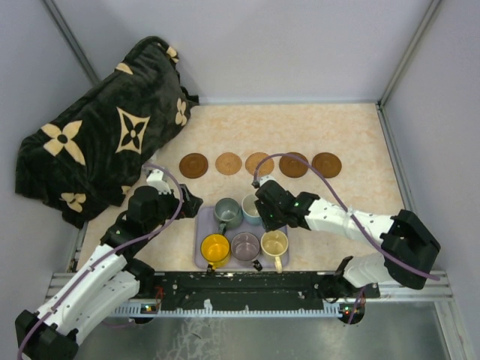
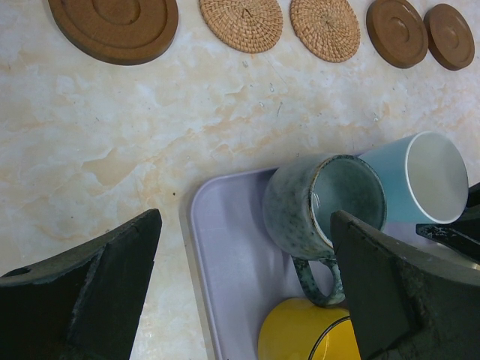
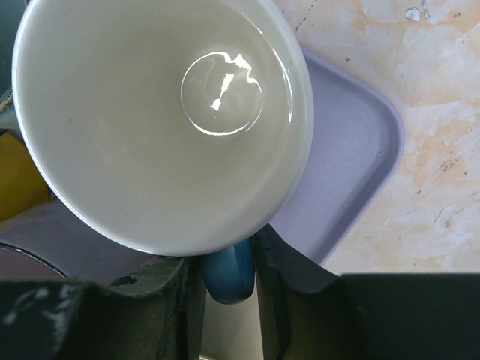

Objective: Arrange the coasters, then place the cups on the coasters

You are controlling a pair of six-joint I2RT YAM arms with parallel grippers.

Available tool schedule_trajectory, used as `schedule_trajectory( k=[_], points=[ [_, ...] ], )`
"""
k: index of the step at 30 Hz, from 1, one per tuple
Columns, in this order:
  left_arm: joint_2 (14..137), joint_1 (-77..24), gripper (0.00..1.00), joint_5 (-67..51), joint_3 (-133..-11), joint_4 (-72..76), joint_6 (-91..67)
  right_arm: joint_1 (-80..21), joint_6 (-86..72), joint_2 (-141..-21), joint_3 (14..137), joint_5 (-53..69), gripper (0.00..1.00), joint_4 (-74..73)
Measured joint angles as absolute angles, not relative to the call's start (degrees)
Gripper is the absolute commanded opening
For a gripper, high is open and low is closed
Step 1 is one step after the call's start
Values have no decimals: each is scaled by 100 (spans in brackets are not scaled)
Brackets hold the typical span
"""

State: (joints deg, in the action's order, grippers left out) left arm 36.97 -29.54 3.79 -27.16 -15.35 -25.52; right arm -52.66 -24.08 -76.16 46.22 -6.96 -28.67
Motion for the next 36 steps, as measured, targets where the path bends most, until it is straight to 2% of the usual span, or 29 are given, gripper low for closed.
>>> schedule_trajectory(
  k=[5,8,21,29,36],
  points=[
    [3736,-2954,100,355,-2714,-1527,-2552,-5336,-2397,-7625,4622,-851,7,-2864],
    [3752,-2954,100,344,-2714,-1494,-2552,-5363,-2403,-7625,4619,-930,2,-2864],
    [3754,-2954,100,344,-2714,-1496,-2552,-5389,-2231,-7343,4622,-1330,0,-3142],
    [3684,-2954,100,346,-2714,-1496,-2552,-5374,-1791,-6932,4928,-2432,0,-3133],
    [3684,-2954,100,344,-2714,-1496,-2571,-4606,-1365,-6932,5336,-2727,1,-3124]
  ],
)
